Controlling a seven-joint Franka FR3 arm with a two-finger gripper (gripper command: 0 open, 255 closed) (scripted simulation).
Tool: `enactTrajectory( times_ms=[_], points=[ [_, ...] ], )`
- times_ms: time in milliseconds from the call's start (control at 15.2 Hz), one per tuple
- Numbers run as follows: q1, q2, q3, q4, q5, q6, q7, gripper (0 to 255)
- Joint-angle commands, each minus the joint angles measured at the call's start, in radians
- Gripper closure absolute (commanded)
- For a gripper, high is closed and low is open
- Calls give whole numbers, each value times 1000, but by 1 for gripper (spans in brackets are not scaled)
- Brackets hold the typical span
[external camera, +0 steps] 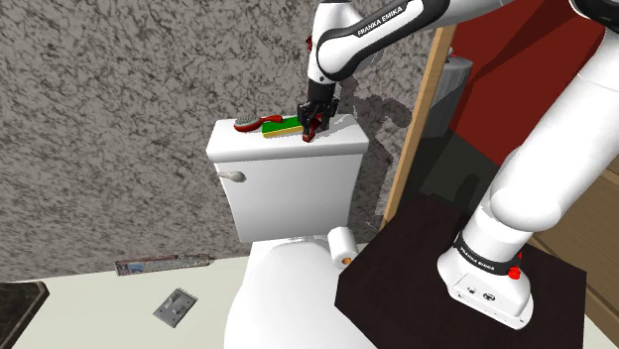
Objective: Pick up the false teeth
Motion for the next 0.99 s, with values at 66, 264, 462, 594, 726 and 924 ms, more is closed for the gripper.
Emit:
enactTrajectory(
  times_ms=[66, 264, 462, 594, 726, 924],
  points=[
    [0, 1, 0, -1, 0, 0, 0, 255],
    [0, 1, 0, -1, 0, 0, 0, 255],
    [0, -16, -1, 23, 1, -41, -1, 255],
    [0, -25, -1, 41, 2, -68, -2, 255],
    [0, -34, -1, 59, 3, -95, -3, 255],
    [0, -46, -2, 88, 4, -136, -4, 255]
  ],
)
